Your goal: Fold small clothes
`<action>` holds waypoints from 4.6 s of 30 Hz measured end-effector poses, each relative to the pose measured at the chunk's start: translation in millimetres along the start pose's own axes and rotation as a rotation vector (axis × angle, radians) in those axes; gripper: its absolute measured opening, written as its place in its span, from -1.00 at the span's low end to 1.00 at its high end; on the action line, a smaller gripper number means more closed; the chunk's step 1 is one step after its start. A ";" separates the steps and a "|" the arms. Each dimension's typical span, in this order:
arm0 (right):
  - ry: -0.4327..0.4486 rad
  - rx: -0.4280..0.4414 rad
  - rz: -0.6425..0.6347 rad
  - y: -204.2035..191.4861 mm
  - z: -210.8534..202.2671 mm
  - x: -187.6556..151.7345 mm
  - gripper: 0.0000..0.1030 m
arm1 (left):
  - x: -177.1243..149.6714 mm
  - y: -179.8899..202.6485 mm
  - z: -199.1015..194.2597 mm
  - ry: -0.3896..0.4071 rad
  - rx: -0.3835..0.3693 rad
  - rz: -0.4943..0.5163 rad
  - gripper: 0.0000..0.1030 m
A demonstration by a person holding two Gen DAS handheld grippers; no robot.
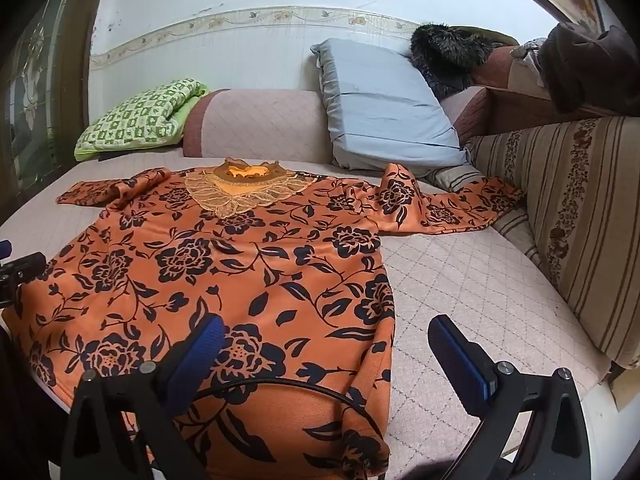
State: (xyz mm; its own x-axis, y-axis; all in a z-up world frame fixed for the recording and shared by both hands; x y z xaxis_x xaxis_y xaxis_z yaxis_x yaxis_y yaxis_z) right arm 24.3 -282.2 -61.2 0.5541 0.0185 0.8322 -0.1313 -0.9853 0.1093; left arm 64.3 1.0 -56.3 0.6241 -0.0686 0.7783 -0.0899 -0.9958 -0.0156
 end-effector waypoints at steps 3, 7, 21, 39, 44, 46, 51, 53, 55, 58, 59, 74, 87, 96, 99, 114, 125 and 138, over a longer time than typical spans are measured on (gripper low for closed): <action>0.001 0.001 0.000 -0.4 -0.1 0.2 1.00 | 0.3 -0.3 -0.1 0.003 0.000 0.001 1.00; 0.000 0.001 0.000 -0.4 -0.2 0.2 1.00 | 0.5 -0.5 -0.4 0.003 0.001 0.002 1.00; 0.005 0.005 0.002 -2.1 -1.6 1.0 1.00 | 1.6 -1.5 -0.4 0.006 0.012 0.011 1.00; -0.018 0.066 0.093 7.7 -0.1 8.9 1.00 | 2.9 -4.3 2.6 0.010 0.036 0.041 1.00; -0.085 0.214 0.375 66.9 28.2 38.5 1.00 | 21.4 -7.0 6.9 0.009 0.004 -0.001 1.00; -0.110 0.201 0.469 103.9 55.4 52.3 0.99 | 34.2 -5.1 14.5 0.016 -0.012 -0.016 1.00; -0.187 0.136 0.692 198.2 143.2 76.3 0.91 | 52.4 0.4 62.6 -0.005 -0.032 -0.044 1.00; -0.232 0.104 0.768 234.1 182.2 81.6 0.76 | 47.8 0.6 83.8 -0.019 -0.033 -0.058 1.00; -0.264 0.049 0.811 264.9 217.2 86.4 0.56 | 39.0 1.2 100.5 -0.075 -0.040 -0.087 1.00; -0.295 -0.039 0.841 305.2 261.1 94.0 0.22 | 37.1 10.2 114.2 -0.089 -0.053 -0.090 1.00; -0.296 -0.069 0.845 317.5 275.3 98.7 0.22 | 35.9 13.4 117.8 -0.090 -0.037 -0.070 1.00; -0.342 -0.244 0.698 364.3 366.1 129.5 -0.92 | 14.1 26.1 139.6 -0.228 -0.081 -0.081 1.00; -0.003 0.333 0.334 81.4 224.3 326.0 -0.91 | 35.7 4.2 109.4 -0.131 -0.107 -0.178 1.00; -0.279 0.519 -0.070 -217.6 255.2 211.0 -0.85 | 43.5 -24.3 95.8 -0.086 -0.097 -0.261 1.00; -0.376 0.476 -0.199 -247.2 269.4 152.7 -0.82 | 43.9 -32.4 94.8 -0.085 -0.091 -0.281 1.00; -0.229 0.409 0.276 -14.8 265.2 184.7 0.79 | 91.3 -33.7 110.1 -0.060 0.132 -0.108 1.00; -0.264 0.566 0.642 59.2 302.2 134.9 0.78 | 175.0 49.9 277.7 -0.176 0.248 0.236 0.99; -0.197 0.780 0.945 92.9 313.1 123.2 0.74 | 138.8 -51.2 285.1 -0.213 0.066 -0.525 -0.64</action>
State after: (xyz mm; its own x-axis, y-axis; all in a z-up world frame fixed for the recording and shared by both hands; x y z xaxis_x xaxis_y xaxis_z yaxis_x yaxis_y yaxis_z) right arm 337.7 -424.6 -118.7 0.6311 -0.7130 0.3056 -0.0594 -0.4371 -0.8974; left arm 376.7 25.3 -126.5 0.7155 0.4329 0.5483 0.3193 -0.9007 0.2945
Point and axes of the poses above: each gripper's, at about its wrist camera, not at the fingertips, and z roughly the way its jaws point, y to its right, x to its top, the point moved 8 cm from there along z, roughly the way its jaws point, and after that the axes turned 4 degrees about -x, right-handed, at the moved point
